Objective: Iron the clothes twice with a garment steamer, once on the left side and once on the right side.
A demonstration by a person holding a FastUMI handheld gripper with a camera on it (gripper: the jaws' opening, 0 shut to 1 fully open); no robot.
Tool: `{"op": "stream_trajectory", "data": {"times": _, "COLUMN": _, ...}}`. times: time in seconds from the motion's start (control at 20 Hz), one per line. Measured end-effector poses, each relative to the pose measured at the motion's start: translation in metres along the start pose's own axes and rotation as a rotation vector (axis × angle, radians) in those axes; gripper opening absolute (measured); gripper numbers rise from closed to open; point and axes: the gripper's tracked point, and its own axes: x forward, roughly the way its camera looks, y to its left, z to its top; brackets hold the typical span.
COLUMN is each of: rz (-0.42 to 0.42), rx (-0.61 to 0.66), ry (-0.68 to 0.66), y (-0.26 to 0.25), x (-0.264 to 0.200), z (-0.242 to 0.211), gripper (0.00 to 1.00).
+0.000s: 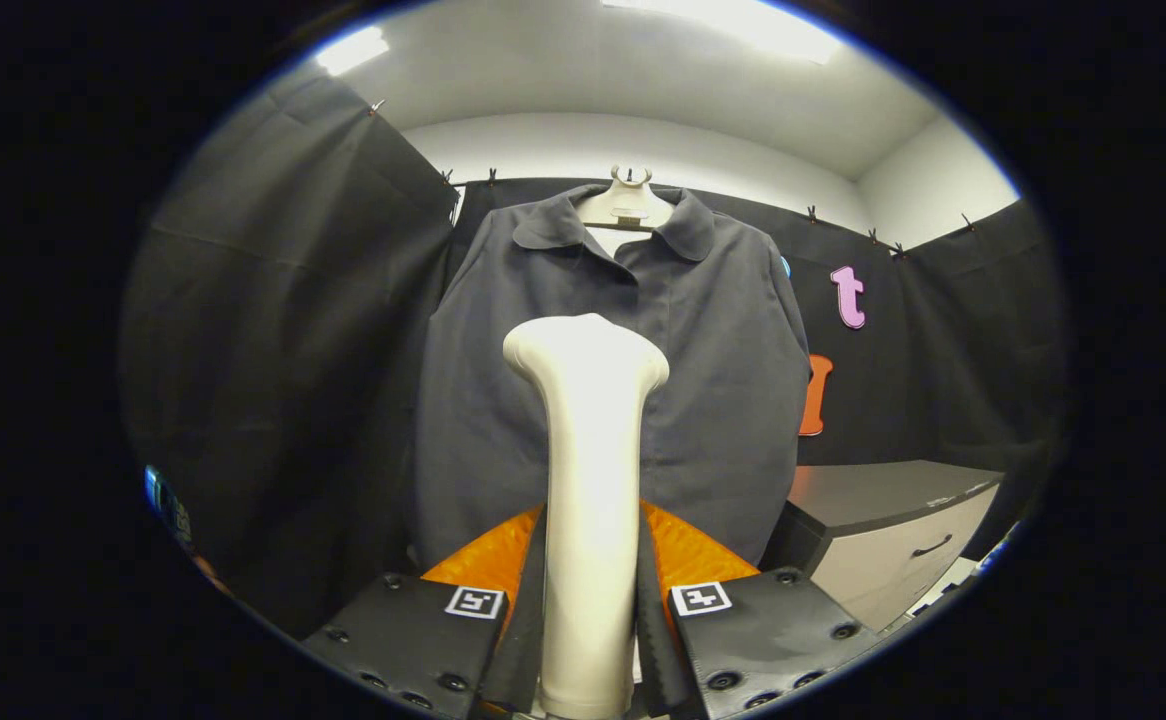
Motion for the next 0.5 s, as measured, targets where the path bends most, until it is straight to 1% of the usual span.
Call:
{"op": "stream_trajectory", "data": {"times": 0.25, "rz": 0.021, "rx": 0.066, "ry": -0.046, "y": 0.014, "x": 0.034, "z": 0.042, "gripper": 0.47}}
{"op": "stream_trajectory", "data": {"times": 0.5, "rz": 0.049, "rx": 0.083, "ry": -0.08, "y": 0.03, "x": 0.073, "z": 0.073, "gripper": 0.47}}
